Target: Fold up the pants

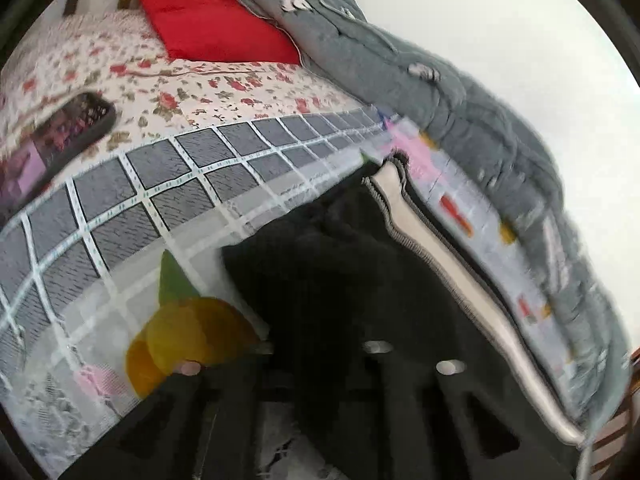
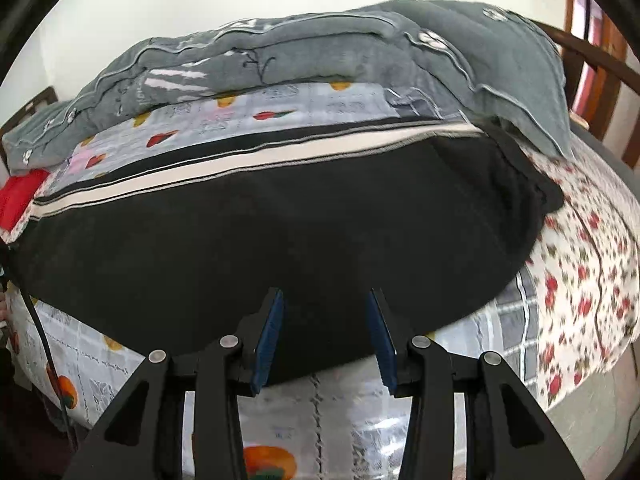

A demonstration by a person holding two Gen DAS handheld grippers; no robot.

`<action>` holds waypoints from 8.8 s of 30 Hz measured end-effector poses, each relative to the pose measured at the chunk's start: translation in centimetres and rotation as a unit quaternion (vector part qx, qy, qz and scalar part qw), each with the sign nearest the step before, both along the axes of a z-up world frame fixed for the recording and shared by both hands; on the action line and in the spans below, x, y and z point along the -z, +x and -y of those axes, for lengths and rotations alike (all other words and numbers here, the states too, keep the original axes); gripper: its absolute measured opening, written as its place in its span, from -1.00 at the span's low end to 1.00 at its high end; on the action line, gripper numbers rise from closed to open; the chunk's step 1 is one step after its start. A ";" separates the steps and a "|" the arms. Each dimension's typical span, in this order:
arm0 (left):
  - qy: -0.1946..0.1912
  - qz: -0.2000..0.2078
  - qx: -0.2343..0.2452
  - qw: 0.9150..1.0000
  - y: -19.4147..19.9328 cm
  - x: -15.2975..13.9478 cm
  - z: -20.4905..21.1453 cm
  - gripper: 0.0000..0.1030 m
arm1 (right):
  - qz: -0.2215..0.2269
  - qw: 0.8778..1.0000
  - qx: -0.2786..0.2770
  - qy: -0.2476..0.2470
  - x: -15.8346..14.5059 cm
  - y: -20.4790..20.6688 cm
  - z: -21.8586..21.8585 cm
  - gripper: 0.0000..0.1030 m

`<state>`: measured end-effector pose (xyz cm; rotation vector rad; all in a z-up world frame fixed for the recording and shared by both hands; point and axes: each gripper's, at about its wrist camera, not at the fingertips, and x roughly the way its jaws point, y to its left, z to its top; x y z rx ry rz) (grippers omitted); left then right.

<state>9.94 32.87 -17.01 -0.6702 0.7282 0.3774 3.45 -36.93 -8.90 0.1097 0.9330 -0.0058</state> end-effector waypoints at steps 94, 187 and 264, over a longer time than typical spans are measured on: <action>0.176 0.022 0.262 0.949 -5.6 -1.2 23.9 0.46 | -0.016 0.982 -0.107 0.152 3.1 11.4 -10.3 -0.25; 0.128 -0.038 0.320 0.938 0.2 -3.1 27.2 0.48 | 0.068 0.979 0.159 0.105 2.8 0.2 16.3 0.09; 0.132 -0.026 0.239 0.962 -6.6 -3.8 16.3 0.34 | 0.096 0.993 -0.075 -0.007 -0.3 5.8 -6.4 0.01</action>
